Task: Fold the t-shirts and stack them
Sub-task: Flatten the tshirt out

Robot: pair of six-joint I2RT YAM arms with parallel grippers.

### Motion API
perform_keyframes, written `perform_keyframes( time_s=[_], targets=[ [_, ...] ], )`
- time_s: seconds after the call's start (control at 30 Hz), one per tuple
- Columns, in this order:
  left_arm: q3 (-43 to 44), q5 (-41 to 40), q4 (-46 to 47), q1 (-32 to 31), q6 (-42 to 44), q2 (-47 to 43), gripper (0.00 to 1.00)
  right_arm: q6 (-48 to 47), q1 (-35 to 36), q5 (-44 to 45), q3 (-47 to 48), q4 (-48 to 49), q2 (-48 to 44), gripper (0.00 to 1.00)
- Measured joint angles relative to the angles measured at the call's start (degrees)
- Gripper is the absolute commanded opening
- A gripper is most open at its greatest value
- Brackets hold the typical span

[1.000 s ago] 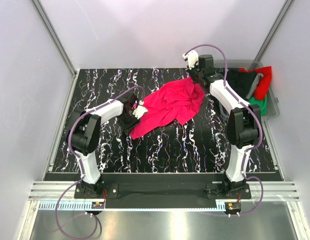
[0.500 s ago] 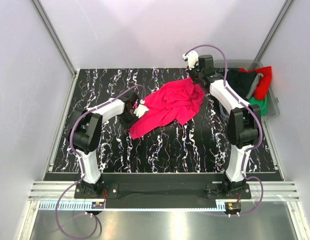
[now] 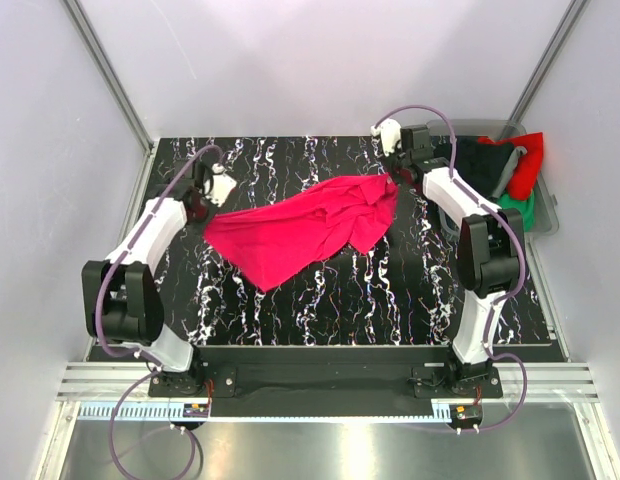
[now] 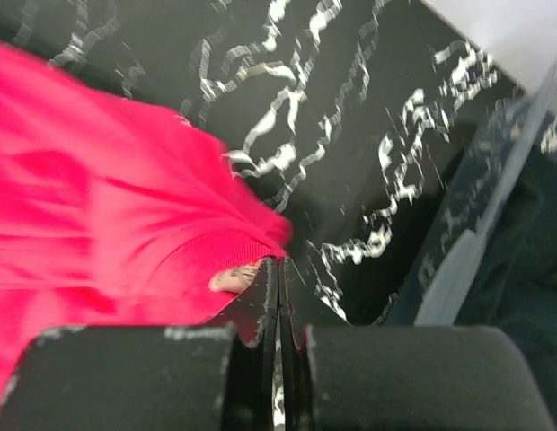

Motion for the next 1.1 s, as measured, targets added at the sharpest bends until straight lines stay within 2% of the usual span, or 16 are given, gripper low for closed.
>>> perform_keyframes(
  time_s=[0.13, 0.33, 0.37, 0.4, 0.43, 0.47, 0.53, 0.63, 0.73, 0.77, 0.93, 1.1],
  targets=[
    [2.21, -0.98, 0.09, 0.83, 0.26, 3.76, 0.0, 0.2, -1.68, 1.46, 1.49, -1.14, 1.51, 0.0],
    [9.94, -0.92, 0.63, -1.64, -1.27, 14.53, 0.0, 1.4, -3.63, 1.55, 17.16, -1.49, 13.0, 0.0],
    [10.73, -0.94, 0.72, -2.14, -1.44, 15.56, 0.0, 1.6, -3.82, 1.49, 20.72, -1.4, 15.34, 0.06],
    [11.17, -0.96, 0.76, -2.38, -1.53, 16.06, 0.0, 1.75, -3.91, 1.51, 23.85, -1.36, 17.4, 0.18],
    [11.74, -1.01, 0.7, -2.69, -1.62, 16.46, 0.0, 1.9, -3.96, 1.55, 26.71, -0.94, 19.39, 0.45],
    [12.11, -1.05, 0.72, -2.93, -1.66, 16.57, 0.0, 2.08, -3.96, 1.66, 28.0, -0.57, 20.39, 0.53],
    [12.98, -1.16, 0.7, -3.32, -1.79, 16.59, 0.0, 1.53, -3.93, 2.45, 28.89, -0.07, 21.31, 0.6],
    [13.92, -1.44, 0.9, -3.43, -2.25, 16.57, 0.0, 1.27, -4.24, 3.89, 26.91, 0.22, 20.74, 0.62],
    [13.97, -2.01, 0.81, -3.72, -2.71, 16.55, 0.0, 0.57, -5.27, 1.31, 20.57, -0.94, 17.18, 0.55],
    [13.97, -2.25, 0.79, -3.85, -2.73, 16.55, 0.0, -0.5, -5.97, -1.11, 18.18, -2.27, 15.37, 0.48],
    [13.97, -3.1, 0.81, -5.49, -2.75, 16.55, 0.0, -6.86, -8.9, -16.63, 12.15, -13.53, 5.88, 0.39],
    [13.99, -3.54, 0.83, -6.91, -2.78, 16.55, 0.0, -9.07, -8.44, -29.9, 16.55, -26.51, 6.01, 0.38]
  ],
)
